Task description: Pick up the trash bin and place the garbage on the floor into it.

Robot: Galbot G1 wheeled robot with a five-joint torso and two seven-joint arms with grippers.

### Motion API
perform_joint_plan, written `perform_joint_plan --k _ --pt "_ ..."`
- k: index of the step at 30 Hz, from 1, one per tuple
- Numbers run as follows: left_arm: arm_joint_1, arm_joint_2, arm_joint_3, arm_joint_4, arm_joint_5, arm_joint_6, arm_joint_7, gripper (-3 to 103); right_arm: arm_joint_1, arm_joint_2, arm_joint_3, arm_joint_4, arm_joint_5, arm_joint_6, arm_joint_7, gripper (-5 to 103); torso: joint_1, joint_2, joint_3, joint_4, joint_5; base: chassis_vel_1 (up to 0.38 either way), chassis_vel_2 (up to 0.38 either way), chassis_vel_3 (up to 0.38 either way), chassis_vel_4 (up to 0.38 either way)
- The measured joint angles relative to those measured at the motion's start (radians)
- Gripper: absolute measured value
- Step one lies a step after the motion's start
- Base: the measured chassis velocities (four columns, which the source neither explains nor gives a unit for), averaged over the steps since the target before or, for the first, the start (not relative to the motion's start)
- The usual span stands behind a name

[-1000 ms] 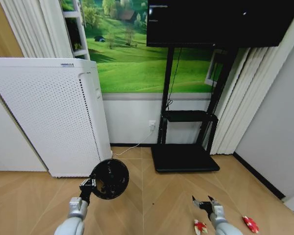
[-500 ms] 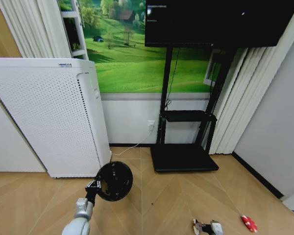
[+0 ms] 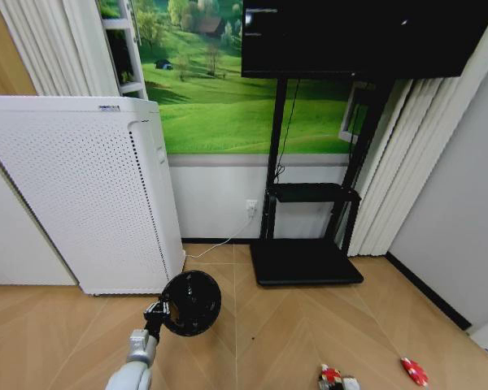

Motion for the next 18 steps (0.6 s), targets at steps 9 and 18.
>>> perform_joint_plan --k 9,18 --pt "0.000 0.003 0.006 0.010 0.003 -0.007 0.000 3 0.030 0.030 0.004 -0.056 -0.013 0.017 -0.004 95 0.000 0.000 0.000 0.0001 0.0001 0.000 0.000 0.000 0.000" --pt "0.000 0.008 0.008 0.019 0.005 -0.013 0.000 3 0.048 0.047 0.009 -0.083 -0.027 0.042 -0.013 63 0.000 0.000 0.000 0.0001 0.0001 0.000 0.000 0.000 0.000"
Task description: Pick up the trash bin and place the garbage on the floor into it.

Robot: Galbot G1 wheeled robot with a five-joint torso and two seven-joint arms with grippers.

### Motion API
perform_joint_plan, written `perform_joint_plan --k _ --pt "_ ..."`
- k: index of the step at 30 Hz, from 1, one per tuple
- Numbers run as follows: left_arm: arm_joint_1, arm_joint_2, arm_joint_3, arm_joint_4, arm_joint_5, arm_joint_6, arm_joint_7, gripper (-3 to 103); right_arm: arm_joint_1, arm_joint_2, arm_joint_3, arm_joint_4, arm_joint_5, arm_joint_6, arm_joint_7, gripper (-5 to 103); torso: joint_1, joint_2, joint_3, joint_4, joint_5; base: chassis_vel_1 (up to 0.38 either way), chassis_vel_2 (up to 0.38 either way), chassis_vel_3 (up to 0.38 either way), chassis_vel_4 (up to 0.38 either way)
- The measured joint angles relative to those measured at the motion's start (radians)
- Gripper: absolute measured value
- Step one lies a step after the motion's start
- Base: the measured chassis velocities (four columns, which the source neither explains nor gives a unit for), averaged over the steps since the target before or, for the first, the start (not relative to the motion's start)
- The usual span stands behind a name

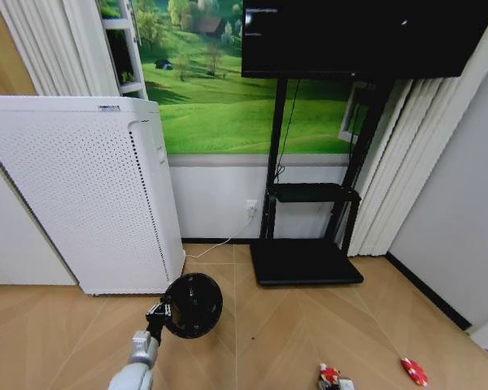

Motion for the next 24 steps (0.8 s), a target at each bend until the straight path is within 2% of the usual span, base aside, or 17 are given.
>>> perform_joint_plan --k 1,2,3,9,14,18,23,24 --pt "0.000 0.000 0.000 0.000 0.000 0.000 0.000 3 0.000 0.000 0.000 0.000 0.000 0.000 0.000 63 0.000 0.000 0.000 0.0000 0.0000 0.000 0.000 0.000 0.000" --pt "-0.001 0.000 0.002 0.003 0.001 -0.002 0.000 3 0.002 0.003 0.000 0.000 -0.002 0.002 0.000 52 0.000 0.000 0.000 0.0000 0.0000 0.000 0.000 0.000 0.000" --pt "-0.002 0.000 0.002 0.003 0.002 -0.002 0.000 3 0.003 0.005 0.000 0.000 -0.004 0.003 0.000 48 0.000 0.000 0.000 0.0000 0.0000 0.000 0.000 0.000 0.000" --pt "-0.004 0.000 0.004 0.004 0.002 -0.003 0.000 3 -0.001 -0.001 0.004 0.001 -0.008 0.014 -0.001 39 0.000 0.000 0.000 0.0001 0.0003 0.000 0.000 0.000 0.000" --pt "-0.007 0.000 0.013 0.004 0.002 -0.003 0.000 3 -0.026 -0.033 0.014 0.069 0.015 0.006 0.008 39 0.000 0.000 0.000 0.0000 0.0005 0.000 0.000 0.000 0.000" --pt "-0.014 -0.003 0.028 0.005 0.002 -0.003 -0.001 3 -0.066 -0.086 0.038 0.194 0.041 0.003 0.022 39 0.000 0.000 0.000 0.0000 -0.0001 0.000 0.000 0.000 0.000" --pt "-0.023 -0.008 0.044 0.010 0.002 -0.003 -0.002 3 -0.112 -0.138 0.073 0.310 0.054 0.027 0.022 39 0.000 0.000 0.000 -0.0001 0.0000 0.000 0.000 0.000 0.000" --pt "-0.026 -0.009 0.049 0.013 0.002 -0.003 -0.002 3 -0.137 -0.162 0.087 0.373 0.070 0.041 0.002 39 0.000 0.000 0.000 -0.0001 0.0003 0.000 0.000 0.000 0.000"
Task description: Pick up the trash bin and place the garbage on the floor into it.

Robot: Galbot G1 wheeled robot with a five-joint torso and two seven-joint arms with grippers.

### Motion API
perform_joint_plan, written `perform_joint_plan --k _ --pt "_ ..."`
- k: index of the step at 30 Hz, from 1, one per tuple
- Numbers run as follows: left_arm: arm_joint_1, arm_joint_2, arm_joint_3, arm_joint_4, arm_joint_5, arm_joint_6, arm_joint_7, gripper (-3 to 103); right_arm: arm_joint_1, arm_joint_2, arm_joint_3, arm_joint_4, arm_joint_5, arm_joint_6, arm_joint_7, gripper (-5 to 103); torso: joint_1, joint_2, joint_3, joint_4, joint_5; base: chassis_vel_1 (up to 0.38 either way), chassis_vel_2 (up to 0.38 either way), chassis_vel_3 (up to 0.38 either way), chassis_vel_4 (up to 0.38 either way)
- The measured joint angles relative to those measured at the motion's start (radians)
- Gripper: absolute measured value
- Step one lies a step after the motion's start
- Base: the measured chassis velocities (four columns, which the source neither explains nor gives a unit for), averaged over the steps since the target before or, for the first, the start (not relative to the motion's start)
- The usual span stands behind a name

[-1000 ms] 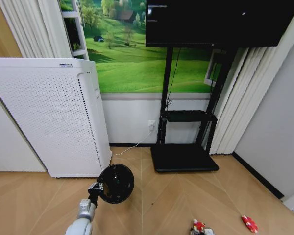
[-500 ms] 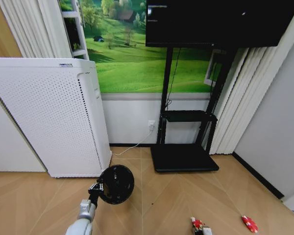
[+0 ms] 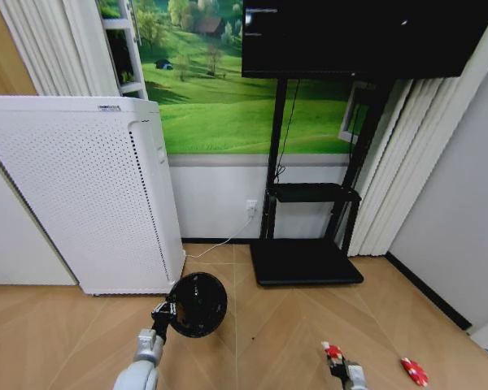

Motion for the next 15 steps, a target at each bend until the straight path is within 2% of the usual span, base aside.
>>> perform_joint_plan --k 3,5,6,9,15 --pt "-0.002 0.000 0.005 0.002 0.000 0.000 -0.001 3 -0.030 -0.024 0.010 0.075 0.012 0.030 -0.042 39 0.000 0.000 0.000 0.0001 -0.0002 0.000 0.000 0.000 0.000" --pt "-0.002 -0.001 0.021 0.000 0.005 0.000 -0.005 3 -0.078 -0.056 0.013 0.192 -0.009 0.111 -0.101 39 0.000 0.000 0.000 0.0002 -0.0002 0.000 0.000 0.000 0.000" --pt "-0.002 -0.001 0.021 0.000 0.005 0.000 -0.005 3 -0.078 -0.056 0.013 0.192 -0.009 0.111 -0.101 39 0.000 0.000 0.000 0.0002 -0.0002 0.000 0.000 0.000 0.000" --pt "-0.003 -0.009 0.050 -0.009 0.017 0.000 -0.006 3 -0.115 -0.063 0.011 0.291 -0.044 0.179 -0.131 39 0.000 0.000 0.000 0.0002 -0.0001 0.000 0.000 0.000 0.000" --pt "-0.008 -0.028 0.089 -0.005 0.040 0.003 -0.007 3 -0.148 -0.062 0.005 0.424 -0.061 0.240 -0.184 39 0.000 0.000 0.000 0.0000 -0.0002 0.000 0.000 0.000 0.000"
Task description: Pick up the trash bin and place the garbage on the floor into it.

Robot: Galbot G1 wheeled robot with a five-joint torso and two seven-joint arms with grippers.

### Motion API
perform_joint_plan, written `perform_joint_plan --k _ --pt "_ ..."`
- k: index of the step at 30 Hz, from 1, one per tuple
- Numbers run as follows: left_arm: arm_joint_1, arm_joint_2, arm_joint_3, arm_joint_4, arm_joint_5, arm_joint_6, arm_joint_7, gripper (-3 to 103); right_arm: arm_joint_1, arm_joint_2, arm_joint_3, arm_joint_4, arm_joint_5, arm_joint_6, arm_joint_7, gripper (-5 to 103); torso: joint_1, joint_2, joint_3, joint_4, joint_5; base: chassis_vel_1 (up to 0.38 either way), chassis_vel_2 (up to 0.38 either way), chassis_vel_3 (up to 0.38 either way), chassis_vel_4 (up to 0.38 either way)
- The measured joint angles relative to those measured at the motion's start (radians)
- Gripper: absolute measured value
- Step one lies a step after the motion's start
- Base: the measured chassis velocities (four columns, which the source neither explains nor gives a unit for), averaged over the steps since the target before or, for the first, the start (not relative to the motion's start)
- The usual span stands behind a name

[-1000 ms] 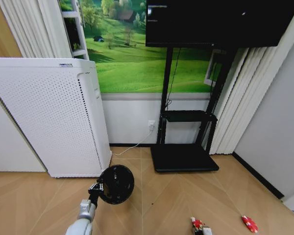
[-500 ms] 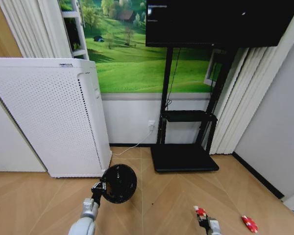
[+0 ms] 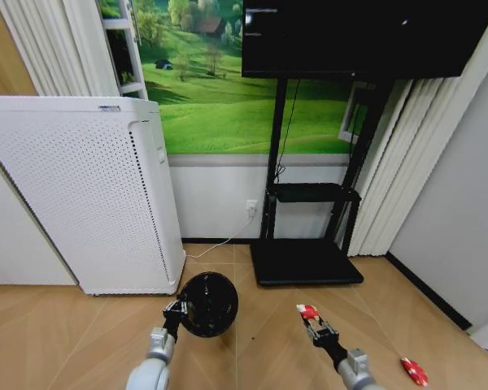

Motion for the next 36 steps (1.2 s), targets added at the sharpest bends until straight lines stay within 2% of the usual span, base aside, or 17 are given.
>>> perform_joint_plan --k 7,8,9,12,16,18,22,27,36 --pt "-0.007 -0.014 0.024 0.012 0.010 0.004 -0.002 3 -0.009 -0.005 -0.010 0.082 -0.032 0.047 -0.056 39 0.000 0.000 0.000 0.0002 -0.0001 0.000 0.000 0.000 0.000" --pt "-0.021 -0.024 0.043 0.025 0.014 0.007 -0.004 3 -0.002 -0.010 -0.020 0.122 -0.062 0.084 -0.111 39 0.000 0.000 0.000 -0.0002 0.0000 0.000 0.000 0.000 0.000" --pt "-0.021 -0.024 0.043 0.025 0.014 0.007 -0.004 3 -0.002 -0.010 -0.020 0.122 -0.062 0.084 -0.111 39 0.000 0.000 0.000 -0.0002 0.0000 0.000 0.000 0.000 0.000" --pt "-0.064 -0.075 0.100 0.087 0.037 0.016 -0.010 3 0.094 -0.031 -0.082 0.111 -0.110 0.134 -0.215 39 0.000 0.000 0.000 0.0002 0.0000 0.000 0.000 0.000 0.000" --pt "-0.073 -0.096 0.121 0.112 0.051 0.015 -0.010 3 0.143 -0.025 -0.123 0.053 -0.114 0.137 -0.220 39 0.000 0.000 0.000 0.0000 0.0000 0.000 0.000 0.000 0.000" --pt "-0.078 -0.106 0.130 0.128 0.064 0.013 -0.009 3 0.196 -0.007 -0.169 -0.013 -0.127 0.144 -0.221 39 0.000 0.000 0.000 0.0001 0.0028 0.000 0.000 0.000 0.000" --pt "-0.081 -0.111 0.137 0.138 0.078 0.012 -0.012 3 0.256 0.016 -0.227 -0.080 -0.129 0.150 -0.219 39 0.000 0.000 0.000 0.0002 0.0038 0.000 0.000 0.000 0.000" --pt "-0.081 -0.111 0.140 0.143 0.085 0.011 -0.012 3 0.289 0.030 -0.256 -0.129 -0.130 0.158 -0.218 39 0.000 0.000 0.000 -0.0003 0.0037 0.000 0.000 0.000 0.000" --pt "-0.080 -0.111 0.140 0.145 0.089 0.009 -0.011 3 0.286 0.037 -0.272 -0.125 -0.130 0.160 -0.220 39 0.000 0.000 0.000 0.0000 0.0006 0.000 0.000 0.000 0.000"
